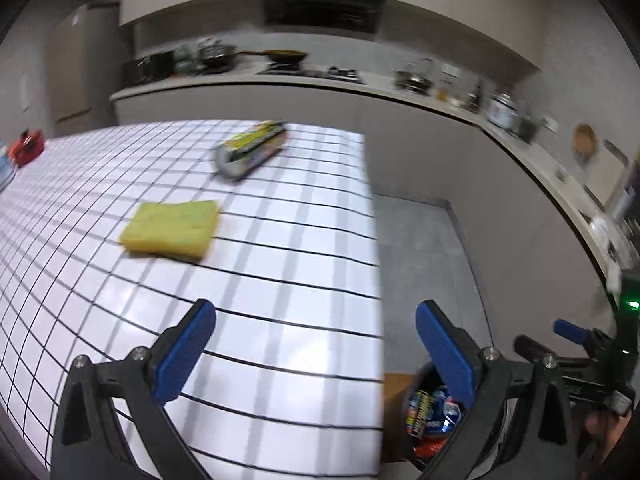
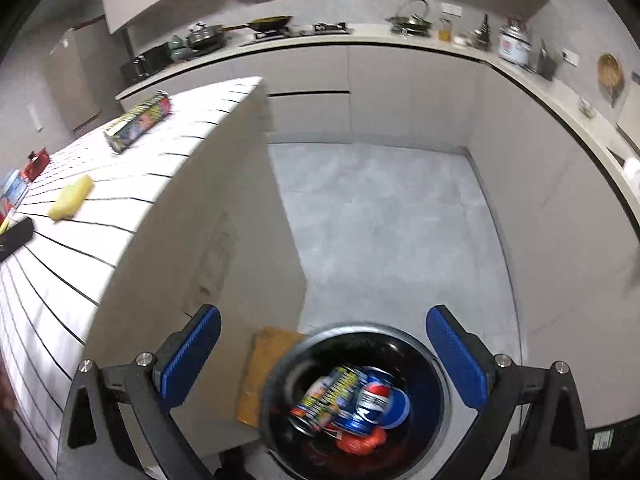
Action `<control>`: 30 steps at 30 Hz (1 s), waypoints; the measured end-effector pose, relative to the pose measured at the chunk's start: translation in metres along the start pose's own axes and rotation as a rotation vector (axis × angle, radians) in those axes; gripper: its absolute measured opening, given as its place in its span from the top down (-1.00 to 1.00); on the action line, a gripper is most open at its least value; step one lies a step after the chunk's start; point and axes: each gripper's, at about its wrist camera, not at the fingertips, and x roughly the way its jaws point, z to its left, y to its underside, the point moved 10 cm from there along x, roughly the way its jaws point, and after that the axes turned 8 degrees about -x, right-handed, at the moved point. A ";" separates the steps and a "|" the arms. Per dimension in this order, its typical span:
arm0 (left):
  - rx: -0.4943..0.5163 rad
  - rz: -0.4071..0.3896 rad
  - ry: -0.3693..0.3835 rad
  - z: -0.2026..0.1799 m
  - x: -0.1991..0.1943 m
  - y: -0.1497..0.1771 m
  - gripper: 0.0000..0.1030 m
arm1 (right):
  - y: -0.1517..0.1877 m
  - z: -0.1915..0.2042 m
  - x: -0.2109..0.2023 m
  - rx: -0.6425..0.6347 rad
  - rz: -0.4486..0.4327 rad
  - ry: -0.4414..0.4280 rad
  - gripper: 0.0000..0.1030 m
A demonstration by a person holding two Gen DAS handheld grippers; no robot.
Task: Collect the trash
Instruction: 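Move both tools back over the table toward the sponge and coconut can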
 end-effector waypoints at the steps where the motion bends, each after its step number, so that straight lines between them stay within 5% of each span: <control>1: -0.011 0.002 -0.010 0.009 0.005 -0.003 -0.95 | -0.008 0.010 0.000 -0.010 -0.007 -0.003 -1.00; 18: -0.071 0.143 -0.044 0.096 0.092 -0.047 -0.95 | -0.090 0.100 0.035 -0.027 -0.006 0.030 -1.00; 30: -0.196 0.120 -0.176 0.240 0.099 -0.087 -0.95 | -0.142 0.194 0.073 -0.100 -0.016 -0.026 -1.00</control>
